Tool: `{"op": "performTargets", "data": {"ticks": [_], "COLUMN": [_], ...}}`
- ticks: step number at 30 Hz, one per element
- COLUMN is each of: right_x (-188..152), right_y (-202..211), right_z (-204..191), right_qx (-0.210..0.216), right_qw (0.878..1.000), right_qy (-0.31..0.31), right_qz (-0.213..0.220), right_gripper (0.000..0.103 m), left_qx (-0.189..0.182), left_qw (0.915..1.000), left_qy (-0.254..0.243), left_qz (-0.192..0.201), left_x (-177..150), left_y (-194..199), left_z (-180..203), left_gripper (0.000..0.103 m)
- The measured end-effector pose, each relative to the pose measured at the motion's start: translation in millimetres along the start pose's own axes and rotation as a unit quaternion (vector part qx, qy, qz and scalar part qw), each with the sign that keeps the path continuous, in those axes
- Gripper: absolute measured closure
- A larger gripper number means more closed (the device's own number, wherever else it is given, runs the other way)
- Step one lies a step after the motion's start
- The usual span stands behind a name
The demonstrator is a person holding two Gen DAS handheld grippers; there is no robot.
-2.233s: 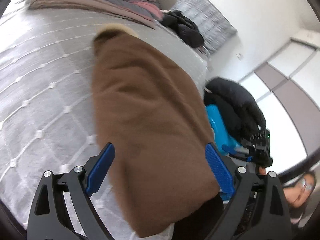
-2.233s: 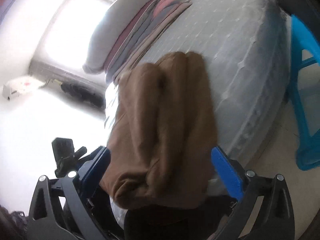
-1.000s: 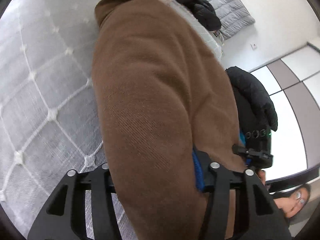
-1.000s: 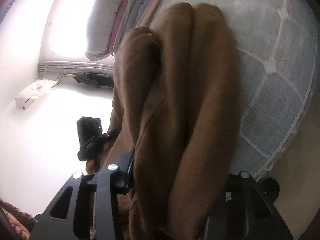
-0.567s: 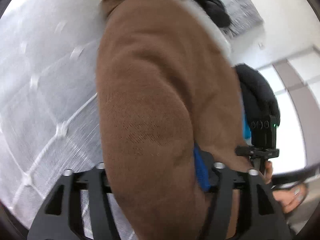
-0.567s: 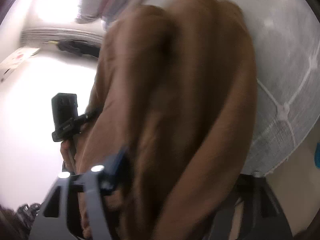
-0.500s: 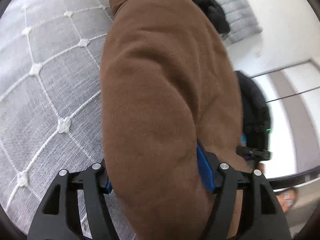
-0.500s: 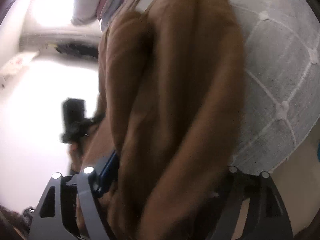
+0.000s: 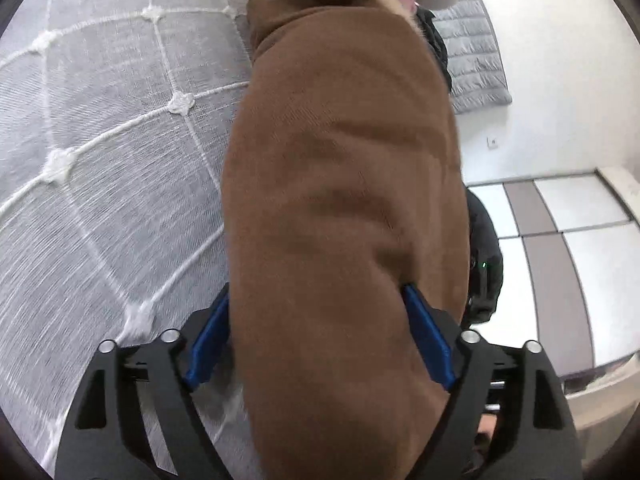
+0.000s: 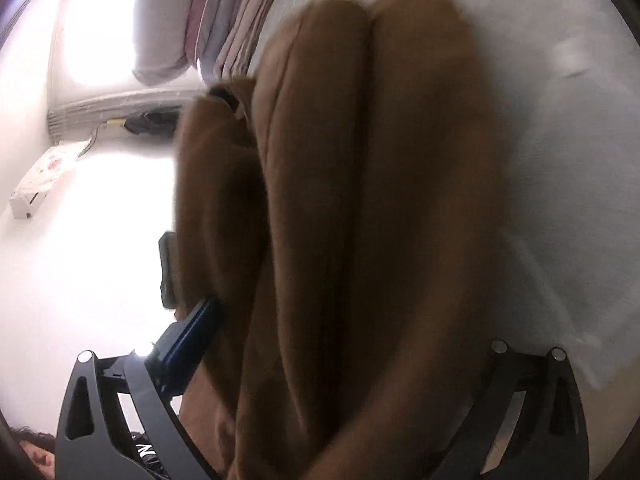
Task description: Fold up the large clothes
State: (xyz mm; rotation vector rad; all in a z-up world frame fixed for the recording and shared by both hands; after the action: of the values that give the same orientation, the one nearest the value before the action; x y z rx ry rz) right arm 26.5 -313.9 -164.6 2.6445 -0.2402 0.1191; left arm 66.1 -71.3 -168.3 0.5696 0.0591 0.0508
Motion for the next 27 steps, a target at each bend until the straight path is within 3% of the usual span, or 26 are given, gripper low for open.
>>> {"op": "performTargets", "data": {"ticks": [4, 6, 8, 11, 15, 20, 27], "right_x": [0.5, -9.8, -10.5, -10.9, -15.8, 5.7, 75.5], "right_y": [11.5, 13.9, 22.8, 31.4, 40.2, 12.8, -60.7], "right_z": [3.2, -1.4, -4.0, -15.0, -42.1, -79.5, -114.0], "right_qx": [0.021, 0.012, -0.002, 0.005, 0.026, 0.046, 0.065], "right_qw": [1.000, 0.999, 0.998, 0.997, 0.993, 0.989, 0.988], "right_qy": [0.003, 0.020, 0.030, 0.041, 0.074, 0.111, 0.132], "right_qz": [0.021, 0.035, 0.052, 0.070, 0.091, 0.082, 0.045], "right_gripper": [0.007, 0.014, 0.041, 0.050, 0.051, 0.051, 0.051], "left_qx": [0.031, 0.056, 0.068, 0.086, 0.109, 0.121, 0.147], "left_qw": [0.9991, 0.9968, 0.9941, 0.9886, 0.9773, 0.9654, 0.9608], "left_qy": [-0.028, -0.056, -0.081, -0.115, -0.166, -0.195, -0.156], "left_qz": [-0.005, 0.010, 0.026, 0.045, 0.074, 0.124, 0.176], "left_x": [0.6, 0.3, -2.9, -7.4, -7.4, 23.6, 97.9], "left_y": [-19.8, -20.0, -17.5, -12.7, 10.9, 86.5, 187.3], "left_z": [10.6, 18.5, 29.0, 47.1, 72.0, 88.8, 51.5], "left_gripper": [0.018, 0.030, 0.041, 0.050, 0.055, 0.056, 0.056]}}
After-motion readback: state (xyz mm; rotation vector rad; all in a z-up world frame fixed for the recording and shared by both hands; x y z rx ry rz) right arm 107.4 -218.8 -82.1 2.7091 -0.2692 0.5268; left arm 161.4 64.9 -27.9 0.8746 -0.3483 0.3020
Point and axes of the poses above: each gripper's, at about its wrist camera, not at the fingertips, and y roughly against the way its jaws point, z to its right, x to its top, the point moved 9 cm from there along -y, roughly the way its jaws point, and after that the axes turned 9 degrees about y, right-handed, at the moved point
